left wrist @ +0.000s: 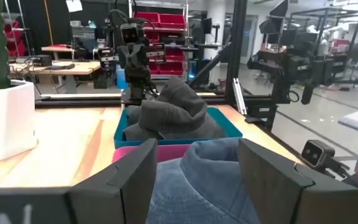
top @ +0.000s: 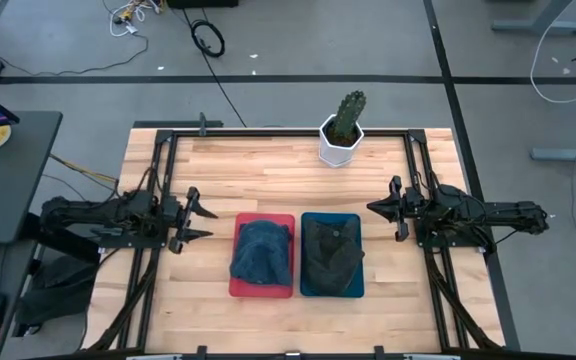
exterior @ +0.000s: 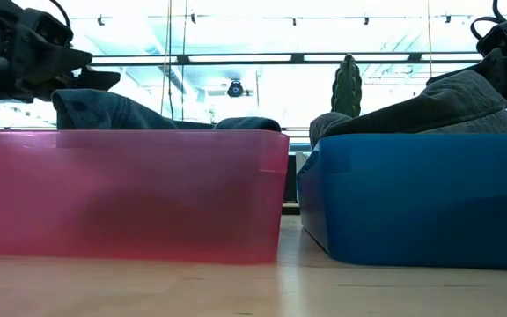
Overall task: Pick & Place hat
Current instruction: Return to Home Position
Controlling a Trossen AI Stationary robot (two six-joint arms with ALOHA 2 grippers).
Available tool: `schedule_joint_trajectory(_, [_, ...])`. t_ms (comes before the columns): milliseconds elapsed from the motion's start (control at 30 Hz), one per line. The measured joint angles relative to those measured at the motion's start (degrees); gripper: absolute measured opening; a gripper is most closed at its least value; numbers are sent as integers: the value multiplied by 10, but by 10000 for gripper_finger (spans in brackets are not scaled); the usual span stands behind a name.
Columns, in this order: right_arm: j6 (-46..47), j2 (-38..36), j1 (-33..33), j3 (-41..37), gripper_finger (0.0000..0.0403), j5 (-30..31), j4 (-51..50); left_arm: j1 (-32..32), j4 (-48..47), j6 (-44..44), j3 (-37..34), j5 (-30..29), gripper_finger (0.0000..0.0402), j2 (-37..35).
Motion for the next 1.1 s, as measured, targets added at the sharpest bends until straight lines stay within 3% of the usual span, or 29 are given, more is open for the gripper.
schedule_joint_trajectory(1100, [0,0,0,0,21,0,0,0,16,-39,-1,-5,227,4])
